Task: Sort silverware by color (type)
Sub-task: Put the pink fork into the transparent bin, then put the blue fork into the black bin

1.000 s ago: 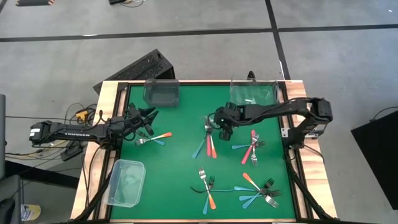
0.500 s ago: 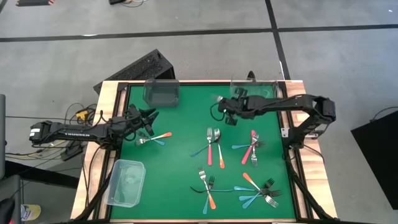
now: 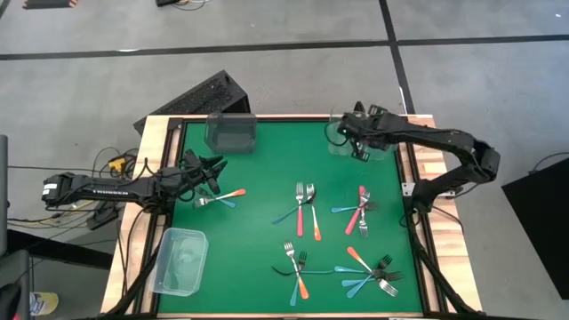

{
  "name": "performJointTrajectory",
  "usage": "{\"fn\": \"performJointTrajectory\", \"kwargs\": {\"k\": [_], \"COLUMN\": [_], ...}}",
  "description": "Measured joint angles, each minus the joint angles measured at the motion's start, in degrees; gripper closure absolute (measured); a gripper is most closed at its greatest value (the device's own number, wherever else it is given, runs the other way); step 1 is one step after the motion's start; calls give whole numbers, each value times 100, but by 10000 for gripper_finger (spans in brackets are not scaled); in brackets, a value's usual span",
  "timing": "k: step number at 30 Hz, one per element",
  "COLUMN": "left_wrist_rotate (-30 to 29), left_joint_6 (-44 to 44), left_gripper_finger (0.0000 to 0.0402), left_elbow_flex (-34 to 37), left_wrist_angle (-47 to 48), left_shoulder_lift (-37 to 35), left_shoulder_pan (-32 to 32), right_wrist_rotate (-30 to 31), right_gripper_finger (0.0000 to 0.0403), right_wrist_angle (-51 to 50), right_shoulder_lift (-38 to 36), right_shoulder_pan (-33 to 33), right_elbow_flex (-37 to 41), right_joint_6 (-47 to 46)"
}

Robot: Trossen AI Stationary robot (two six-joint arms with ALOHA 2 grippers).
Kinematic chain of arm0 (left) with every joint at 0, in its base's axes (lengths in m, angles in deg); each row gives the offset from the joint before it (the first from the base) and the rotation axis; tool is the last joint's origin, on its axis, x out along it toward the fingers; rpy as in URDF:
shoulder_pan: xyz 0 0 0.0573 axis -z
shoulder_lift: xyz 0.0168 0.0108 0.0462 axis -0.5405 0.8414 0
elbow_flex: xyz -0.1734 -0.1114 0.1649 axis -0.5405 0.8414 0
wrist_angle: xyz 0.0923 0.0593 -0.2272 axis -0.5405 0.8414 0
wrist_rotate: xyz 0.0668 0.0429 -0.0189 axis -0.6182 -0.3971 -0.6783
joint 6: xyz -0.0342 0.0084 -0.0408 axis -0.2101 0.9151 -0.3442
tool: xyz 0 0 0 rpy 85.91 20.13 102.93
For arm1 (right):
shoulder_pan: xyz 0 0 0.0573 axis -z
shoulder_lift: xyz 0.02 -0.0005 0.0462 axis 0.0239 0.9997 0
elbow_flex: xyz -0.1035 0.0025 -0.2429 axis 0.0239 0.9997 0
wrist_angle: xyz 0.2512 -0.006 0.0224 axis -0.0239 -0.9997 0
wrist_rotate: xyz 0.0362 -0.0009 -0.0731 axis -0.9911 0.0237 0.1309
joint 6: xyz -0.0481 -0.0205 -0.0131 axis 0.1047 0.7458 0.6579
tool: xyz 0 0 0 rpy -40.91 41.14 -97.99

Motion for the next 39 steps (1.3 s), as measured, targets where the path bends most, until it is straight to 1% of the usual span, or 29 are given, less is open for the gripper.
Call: {"fn": "performJointTrajectory", "kwargs": {"k": [2, 4, 6, 8, 11, 14, 16, 18, 20, 23, 24, 27, 30, 32, 36, 39], "left_wrist_rotate": [-31, -32, -26, 22, 143, 319, 431, 494, 497, 479, 545, 869, 1162, 1179, 1180, 1179], "left_joint_6": [-5, -89, -218, -355, -451, -472, -474, -475, -522, -597, -555, -413, -389, -394, -390, -271], "left_gripper_finger": [292, 292, 292, 292, 292, 292, 292, 292, 292, 292, 292, 292, 292, 292, 292, 292], "left_elbow_flex": [0, 0, 0, 0, 0, 0, 0, 0, 0, 0, 0, 0, -14, -139, -618, -1129], "left_wrist_angle": [101, 186, 270, 364, 473, 498, 497, 496, 434, 100, -90, -787, -1401, -1509, -1536, -1538], "left_shoulder_lift": [1, 2, 2, 0, 2, 1, 1, 2, 2, 31, 81, 348, 823, 1227, 2226, 3033], "left_shoulder_pan": [-2, -2, -1, -2, 0, -2, 0, 0, 0, -2, -2, -2, 33, 119, 397, 632], "right_wrist_rotate": [-224, -601, -948, -1144, -1335, -1459, -1461, -1494, -1848, -2626, -2712, -2680, -2431, -2149, -1606, -1298], "right_gripper_finger": [345, 345, 341, 333, 310, 277, 256, 240, 231, 227, 228, 234, 242, 246, 253, 255], "right_wrist_angle": [89, 255, 393, 504, 642, 760, 823, 852, 847, 968, 1054, 1198, 1220, 1139, 817, 635], "right_shoulder_lift": [19, 51, 125, 183, 221, 212, 203, 192, 170, 43, -3, -132, -280, -301, -292, -246], "right_shoulder_pan": [172, 337, 480, 628, 844, 978, 1052, 1098, 1041, 655, 460, -173, -787, -1231, -2001, -2448], "right_elbow_flex": [4, 4, 4, 4, 4, 2, 2, 2, 2, 2, 2, 2, 2, 2, 2, 2], "right_joint_6": [305, 551, 655, 699, 712, 686, 460, 11, -600, -1002, -1094, -1312, -1709, -2014, -2593, -2993]}}
